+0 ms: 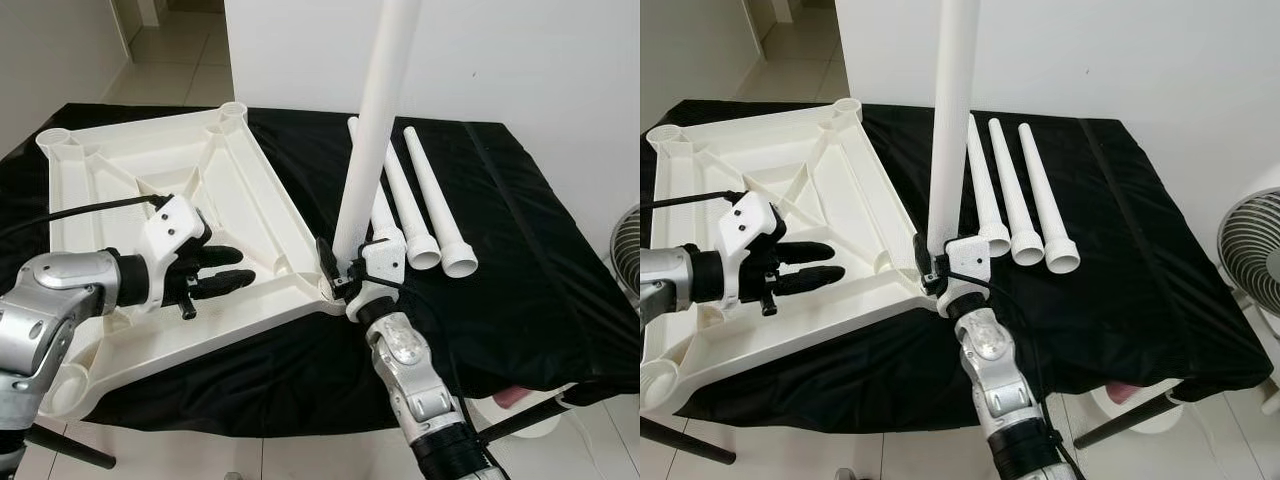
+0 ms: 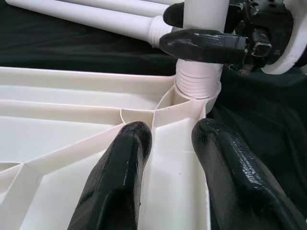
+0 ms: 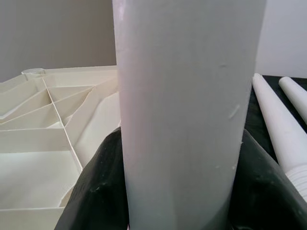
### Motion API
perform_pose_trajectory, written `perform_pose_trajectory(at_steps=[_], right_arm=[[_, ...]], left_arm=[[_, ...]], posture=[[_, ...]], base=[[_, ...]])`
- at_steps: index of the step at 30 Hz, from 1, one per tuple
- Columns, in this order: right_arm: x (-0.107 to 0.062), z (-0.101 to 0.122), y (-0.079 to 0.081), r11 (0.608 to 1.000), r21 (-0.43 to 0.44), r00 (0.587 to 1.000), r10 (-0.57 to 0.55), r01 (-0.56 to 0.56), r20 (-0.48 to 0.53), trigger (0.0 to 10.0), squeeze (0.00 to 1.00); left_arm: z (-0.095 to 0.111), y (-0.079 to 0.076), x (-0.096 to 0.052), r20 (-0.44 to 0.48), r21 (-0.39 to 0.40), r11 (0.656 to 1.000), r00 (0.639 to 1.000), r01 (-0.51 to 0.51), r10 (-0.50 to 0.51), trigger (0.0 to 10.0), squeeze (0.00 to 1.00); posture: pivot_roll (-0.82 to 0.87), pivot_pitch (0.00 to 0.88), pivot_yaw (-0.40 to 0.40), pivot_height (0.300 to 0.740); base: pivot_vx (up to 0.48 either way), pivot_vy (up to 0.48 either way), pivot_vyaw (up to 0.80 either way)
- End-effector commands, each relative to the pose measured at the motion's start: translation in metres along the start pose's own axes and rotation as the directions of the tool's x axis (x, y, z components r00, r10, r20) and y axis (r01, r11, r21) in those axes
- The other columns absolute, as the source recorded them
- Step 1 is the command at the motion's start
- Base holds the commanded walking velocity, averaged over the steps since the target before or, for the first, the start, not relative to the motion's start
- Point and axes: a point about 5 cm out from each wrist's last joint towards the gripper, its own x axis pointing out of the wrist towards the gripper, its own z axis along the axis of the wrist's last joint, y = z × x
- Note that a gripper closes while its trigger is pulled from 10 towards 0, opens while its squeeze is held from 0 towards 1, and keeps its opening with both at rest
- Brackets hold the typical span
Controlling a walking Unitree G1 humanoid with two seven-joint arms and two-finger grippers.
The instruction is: Building children table
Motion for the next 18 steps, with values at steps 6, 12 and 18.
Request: perform_pose_trajectory(at_steps=[6, 12, 18], right_arm=[[-0.031, -0.056, -0.018, 0.999, -0.016, 0.958, -0.042, 0.039, -0.283, 10.0, 0.00], [-0.028, -0.056, -0.014, 1.000, -0.007, 0.960, -0.006, 0.004, -0.281, 10.0, 1.00], [-0.025, -0.051, -0.008, 0.997, 0.046, 0.965, 0.066, -0.057, -0.253, 10.0, 1.00]], left_arm=[[0.000, 0.004, 0.001, -0.002, 0.005, 0.999, 0.999, -0.039, 0.039, 10.0, 0.00], [0.000, 0.005, 0.002, -0.002, 0.007, 0.999, 0.999, -0.042, 0.042, 10.0, 0.00], [0.000, 0.005, 0.001, 0.000, 0.006, 0.999, 0.999, -0.046, 0.046, 10.0, 0.00]], posture=[[0.03, 0.111, 0.021, 0.740], [0.04, 0.109, 0.019, 0.740], [0.04, 0.109, 0.018, 0.740]], base=[[0.000, 0.000, 0.00], [0.000, 0.000, 0.00], [0.000, 0.000, 0.00]])
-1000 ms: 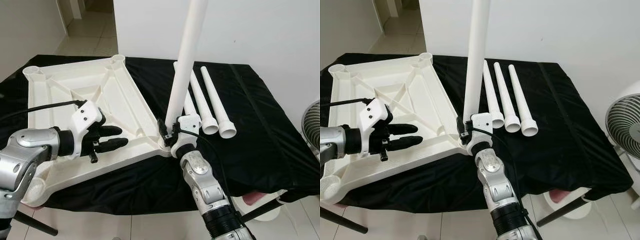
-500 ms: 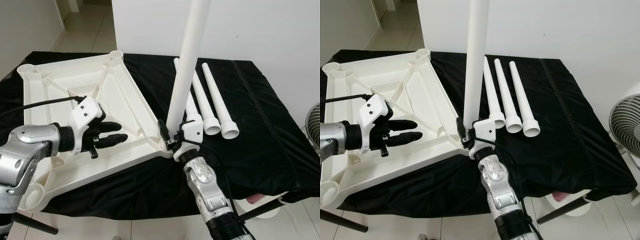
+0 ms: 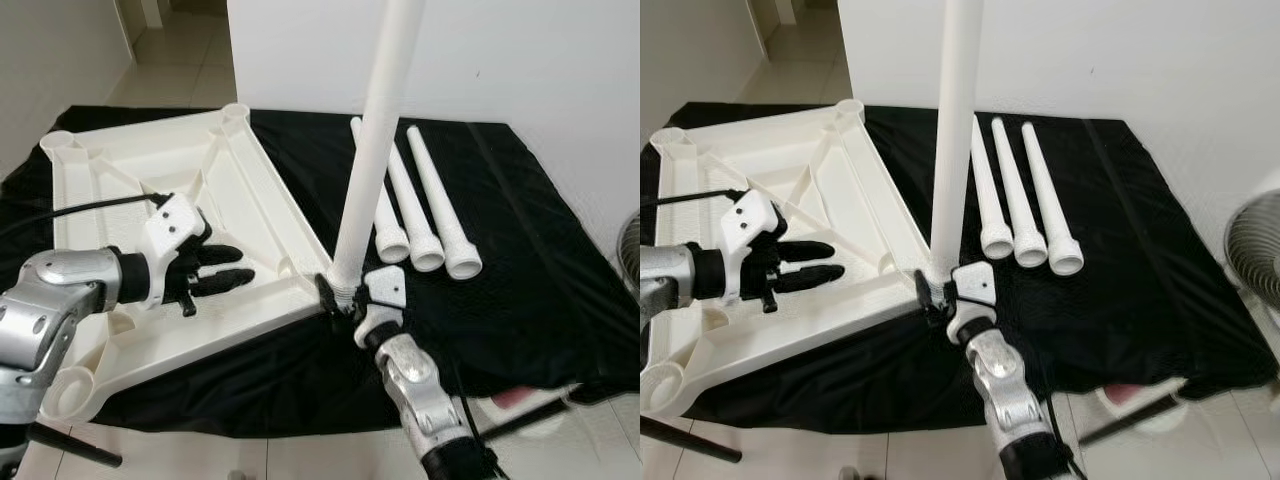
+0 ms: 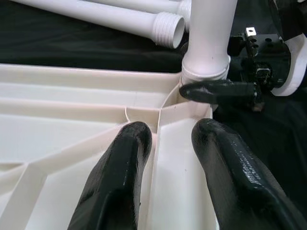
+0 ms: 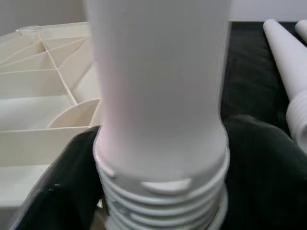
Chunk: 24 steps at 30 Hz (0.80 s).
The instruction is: Building children table
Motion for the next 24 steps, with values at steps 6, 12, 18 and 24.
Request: perform_pose_trajectory(at_steps=[6, 12, 18, 24], right_arm=[[-0.008, -0.016, 0.003, 0.997, 0.013, 0.992, 0.083, -0.082, -0.091, 10.0, 0.00], [-0.006, -0.007, 0.001, 0.994, -0.006, 0.993, 0.110, -0.110, -0.054, 10.0, 0.00], [-0.003, 0.011, -0.003, 0.992, -0.010, 0.992, 0.124, -0.124, 0.005, 10.0, 0.00], [0.001, 0.039, -0.009, 0.986, -0.040, 0.983, 0.167, -0.164, 0.076, 10.0, 0.00]], left_arm=[[0.000, 0.001, 0.000, -0.001, 0.009, 0.999, 0.999, -0.041, 0.041, 10.0, 0.00], [0.000, 0.001, -0.001, -0.001, 0.008, 0.999, 0.999, -0.041, 0.041, 10.0, 0.00], [-0.001, 0.001, 0.000, 0.000, 0.007, 0.999, 0.999, -0.040, 0.040, 10.0, 0.00], [-0.001, 0.000, 0.000, 0.002, 0.006, 0.999, 0.999, -0.039, 0.039, 10.0, 0.00]], posture=[[0.04, 0.107, 0.016, 0.740], [0.04, 0.107, 0.016, 0.740], [0.03, 0.109, 0.016, 0.740], [0.03, 0.108, 0.016, 0.740]], base=[[0.000, 0.000, 0.00], [0.000, 0.000, 0.00], [0.000, 0.000, 0.00], [0.000, 0.000, 0.00]])
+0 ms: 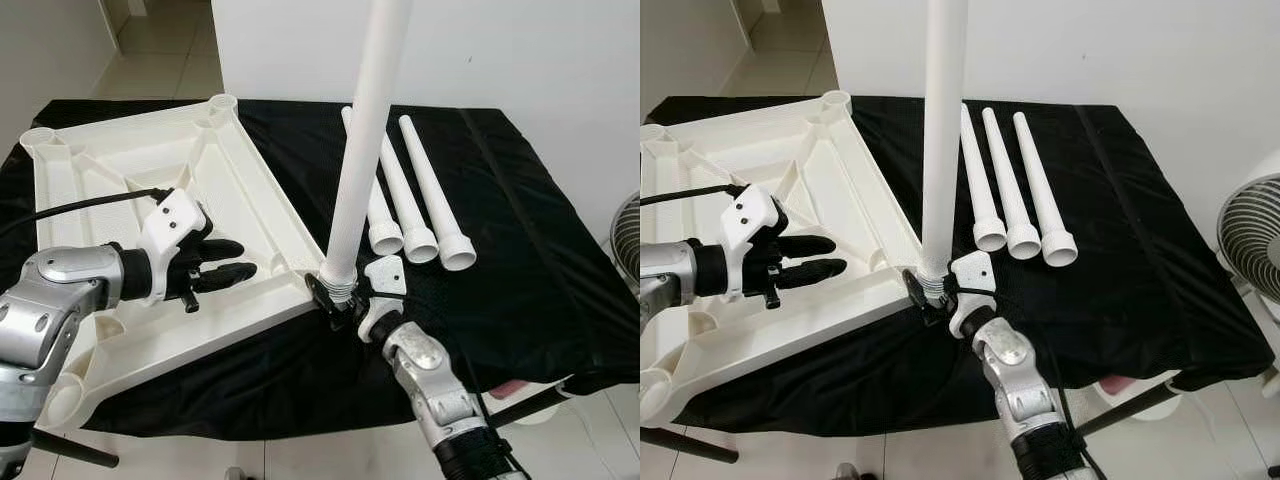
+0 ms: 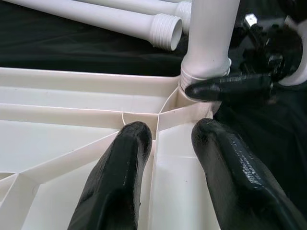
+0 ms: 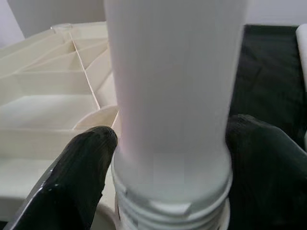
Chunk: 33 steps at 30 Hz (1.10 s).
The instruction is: Building children table
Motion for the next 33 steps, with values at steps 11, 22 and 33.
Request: perform_pose_trajectory(at_steps=[11, 22, 33], right_arm=[[0.008, 0.022, -0.015, 1.000, -0.027, 0.999, 0.007, -0.006, 0.042, 10.0, 0.00], [0.023, 0.044, -0.026, 0.954, -0.025, 0.955, 0.297, -0.298, -0.020, 10.0, 0.00], [0.024, 0.047, -0.036, 0.893, 0.021, 0.889, 0.450, -0.450, -0.089, 9.8, 0.00]], left_arm=[[-0.001, 0.001, 0.000, 0.000, 0.003, 0.999, 0.999, -0.042, 0.042, 10.0, 0.00], [-0.002, 0.000, 0.001, 0.016, -0.006, 0.999, 0.998, -0.054, 0.054, 10.0, 0.00], [-0.003, -0.002, 0.001, 0.015, -0.009, 0.998, 0.998, -0.060, 0.061, 10.0, 0.00]], posture=[[0.03, 0.105, 0.016, 0.740], [0.03, 0.096, 0.007, 0.740], [0.03, 0.093, 0.003, 0.740]], base=[[0.000, 0.000, 0.00], [0.000, 0.000, 0.00], [0.000, 0.000, 0.00]])
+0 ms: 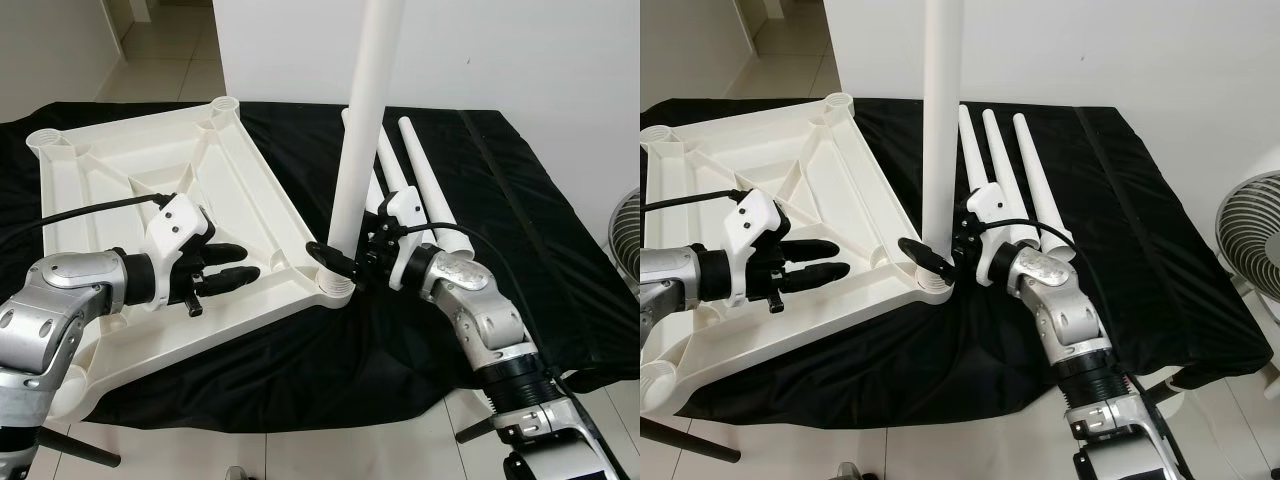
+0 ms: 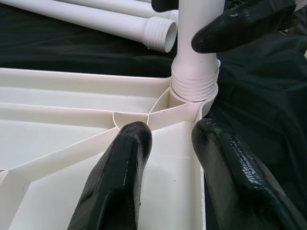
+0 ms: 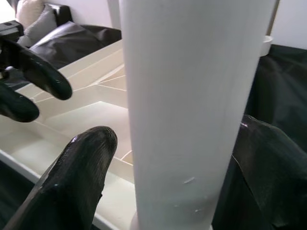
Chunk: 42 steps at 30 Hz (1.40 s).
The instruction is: Building children table
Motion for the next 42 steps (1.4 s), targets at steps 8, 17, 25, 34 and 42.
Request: perform_pose_trajectory(at_steps=[8, 17, 25, 34, 42], right_arm=[[0.000, -0.003, -0.002, 0.997, 0.054, 0.998, 0.059, -0.058, -0.022, 0.0, 0.00], [0.000, -0.014, -0.001, 0.996, 0.075, 0.996, 0.059, -0.054, -0.070, 0.0, 0.00], [-0.008, -0.027, 0.015, 0.986, 0.070, 0.983, 0.155, -0.149, -0.096, 0.0, 0.00], [-0.010, -0.032, 0.010, 0.991, -0.011, 0.982, 0.128, -0.131, -0.137, 0.0, 0.00], [-0.009, -0.038, 0.010, 0.992, 0.098, 0.988, 0.095, -0.083, -0.120, 0.0, 0.00]], left_arm=[[0.000, 0.001, -0.001, 0.000, 0.006, 0.998, 0.998, -0.061, 0.061, 10.0, 0.00], [0.001, 0.001, -0.002, -0.002, 0.006, 0.998, 0.998, -0.061, 0.061, 10.0, 0.00], [0.001, 0.000, -0.002, -0.006, 0.003, 0.998, 0.998, -0.060, 0.060, 10.0, 0.00], [0.001, 0.001, -0.001, -0.008, 0.005, 0.998, 0.998, -0.057, 0.057, 10.0, 0.00], [0.001, 0.001, -0.002, -0.014, 0.005, 0.998, 0.998, -0.059, 0.059, 10.0, 0.00]], posture=[[0.04, 0.093, 0.005, 0.740], [0.04, 0.099, 0.008, 0.740], [0.04, 0.106, 0.014, 0.740], [0.04, 0.106, 0.014, 0.740], [0.04, 0.111, 0.016, 0.740]], base=[[0.000, 0.000, 0.00], [0.000, 0.000, 0.00], [0.000, 0.000, 0.00], [0.000, 0.000, 0.00], [0.000, 0.000, 0.00]])
